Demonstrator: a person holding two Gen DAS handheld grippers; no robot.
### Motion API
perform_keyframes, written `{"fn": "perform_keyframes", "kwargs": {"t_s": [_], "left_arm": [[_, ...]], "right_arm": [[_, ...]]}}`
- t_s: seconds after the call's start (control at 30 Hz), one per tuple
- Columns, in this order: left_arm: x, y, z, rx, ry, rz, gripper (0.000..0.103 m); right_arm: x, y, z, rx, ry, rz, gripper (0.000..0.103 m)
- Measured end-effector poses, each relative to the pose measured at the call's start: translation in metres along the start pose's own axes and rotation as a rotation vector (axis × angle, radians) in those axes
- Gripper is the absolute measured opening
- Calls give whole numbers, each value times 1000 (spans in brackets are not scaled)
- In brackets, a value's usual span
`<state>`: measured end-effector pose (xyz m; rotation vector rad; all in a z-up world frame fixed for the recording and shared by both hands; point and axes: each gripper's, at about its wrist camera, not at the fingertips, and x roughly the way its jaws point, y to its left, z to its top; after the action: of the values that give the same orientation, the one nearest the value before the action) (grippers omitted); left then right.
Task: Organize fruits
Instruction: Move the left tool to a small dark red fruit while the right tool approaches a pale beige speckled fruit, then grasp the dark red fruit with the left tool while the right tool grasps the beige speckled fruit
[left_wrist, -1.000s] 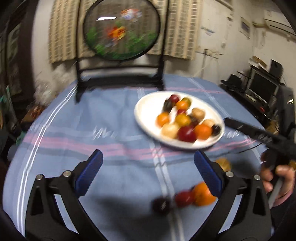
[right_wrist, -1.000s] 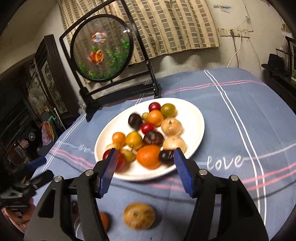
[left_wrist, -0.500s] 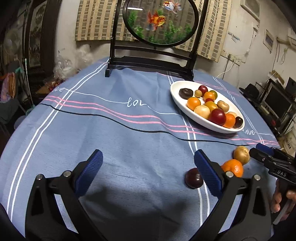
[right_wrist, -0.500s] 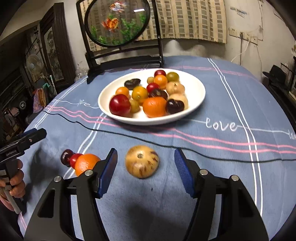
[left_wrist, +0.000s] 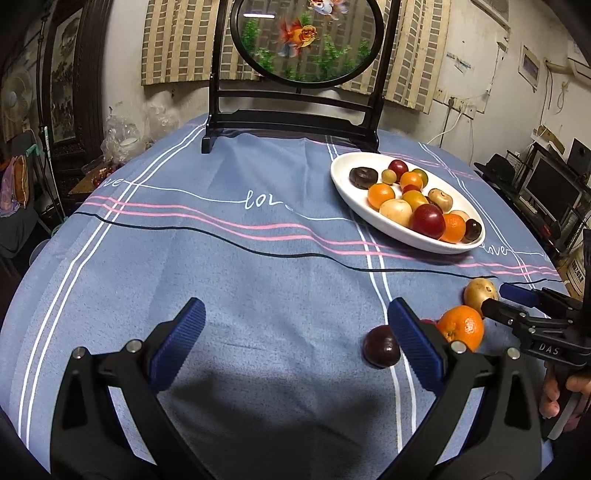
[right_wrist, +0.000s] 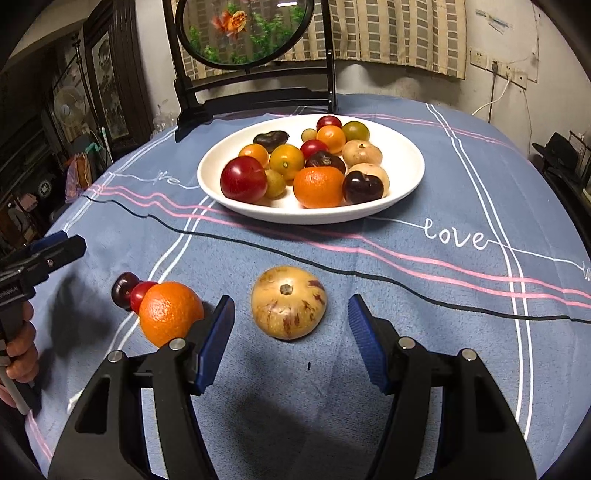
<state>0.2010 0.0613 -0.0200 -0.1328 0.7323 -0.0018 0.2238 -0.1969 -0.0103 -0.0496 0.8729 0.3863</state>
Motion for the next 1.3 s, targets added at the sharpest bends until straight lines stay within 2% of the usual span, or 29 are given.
{"fn": "perform_keyframes", "kwargs": {"t_s": [0.1, 0.33, 0.53, 0.87, 0.97, 1.07, 1.13, 1.23, 1.3], "left_arm": [[0, -1, -1, 6, 3, 1, 101], [0, -5, -3, 28, 4, 7, 101], [0, -6, -3, 36, 1, 14, 101], [5, -7, -5, 50, 16, 31, 101], [7, -9, -5, 63, 37, -10, 101], [5, -16, -7, 115, 51, -101, 101], [0, -26, -10, 185, 37, -137, 100], [-7, -39, -18, 287, -1, -150, 98], [-7, -46, -22, 326, -10, -149, 91]], "right_arm": [[2, 3, -1, -23, 3, -10, 64], [7, 5, -2, -46, 5, -36, 54], [10, 12, -2, -82, 8, -51, 52], [16, 10, 1, -70, 23, -64, 46], [14, 8, 1, -59, 16, -59, 45], [9, 4, 1, -40, -3, -68, 44], [7, 1, 1, -25, -6, -67, 44], [6, -2, 1, -3, -1, -51, 45], [7, -3, 1, 4, 9, -49, 44]]}}
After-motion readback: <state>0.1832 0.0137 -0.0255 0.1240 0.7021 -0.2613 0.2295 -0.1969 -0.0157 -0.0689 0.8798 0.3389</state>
